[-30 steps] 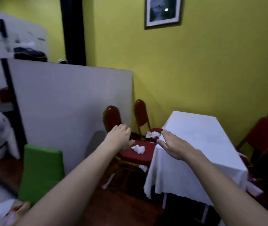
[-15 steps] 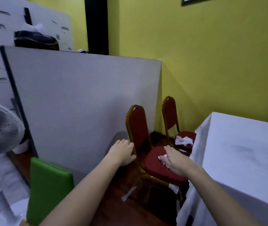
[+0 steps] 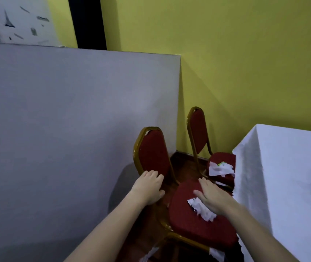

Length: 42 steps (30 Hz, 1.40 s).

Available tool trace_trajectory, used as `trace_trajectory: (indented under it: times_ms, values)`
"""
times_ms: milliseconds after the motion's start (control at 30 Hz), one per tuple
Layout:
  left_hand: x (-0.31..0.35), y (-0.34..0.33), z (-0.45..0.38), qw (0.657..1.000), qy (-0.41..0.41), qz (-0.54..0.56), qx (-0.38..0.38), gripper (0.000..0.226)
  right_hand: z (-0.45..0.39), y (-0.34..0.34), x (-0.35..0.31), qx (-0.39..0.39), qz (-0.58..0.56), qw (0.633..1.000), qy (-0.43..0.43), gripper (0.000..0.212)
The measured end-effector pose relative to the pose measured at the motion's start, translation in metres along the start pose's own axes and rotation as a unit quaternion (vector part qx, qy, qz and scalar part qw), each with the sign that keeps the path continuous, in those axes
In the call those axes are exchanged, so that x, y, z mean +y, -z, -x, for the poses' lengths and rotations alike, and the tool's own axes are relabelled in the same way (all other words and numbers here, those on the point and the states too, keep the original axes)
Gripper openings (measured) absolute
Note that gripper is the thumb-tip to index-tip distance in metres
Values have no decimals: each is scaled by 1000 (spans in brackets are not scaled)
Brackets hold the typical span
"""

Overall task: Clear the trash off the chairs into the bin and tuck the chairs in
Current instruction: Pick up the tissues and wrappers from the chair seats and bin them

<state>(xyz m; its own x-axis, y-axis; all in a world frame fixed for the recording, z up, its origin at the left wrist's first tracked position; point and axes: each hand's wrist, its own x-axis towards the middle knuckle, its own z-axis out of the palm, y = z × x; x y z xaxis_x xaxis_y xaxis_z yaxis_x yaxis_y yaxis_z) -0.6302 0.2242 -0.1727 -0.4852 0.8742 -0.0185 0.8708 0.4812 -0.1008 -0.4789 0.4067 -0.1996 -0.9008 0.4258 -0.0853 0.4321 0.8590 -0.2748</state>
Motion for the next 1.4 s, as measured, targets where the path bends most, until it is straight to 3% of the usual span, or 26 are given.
trace_trajectory:
  times_ms: [133,367,633,800,1033,1100,1167,1200,1300,1400]
  values:
    - [-22,19,-74,998,-15,-7,-66,49,-74,30,8,-50,-31,998,-19,60]
    - [-52,86,-165,995,-77,-22,-53,52,-152,97,17,-30,-145,986,-78,63]
    - [-92,90,-266,985,-154,-51,-66,53,-216,73,55,-48,-151,973,-167,60]
    - [-122,76,-343,971,-216,-70,-78,50,-258,80,35,-23,-168,959,-226,51]
    - [-148,54,-442,927,-346,-100,-101,55,-309,67,14,46,-240,910,-336,42]
    - [-138,57,-463,910,-388,-110,-96,54,-302,62,13,64,-240,892,-377,57]
    - [-134,53,-479,898,-418,-101,-98,49,-300,60,13,81,-229,882,-404,86]
    - [-130,51,-481,891,-432,-88,-105,47,-297,60,15,90,-223,878,-414,88]
    - [-116,41,-490,867,-477,-90,-110,44,-293,64,17,147,-220,856,-444,55]
    - [-107,33,-496,851,-502,-106,-115,44,-294,57,18,163,-231,845,-455,54]
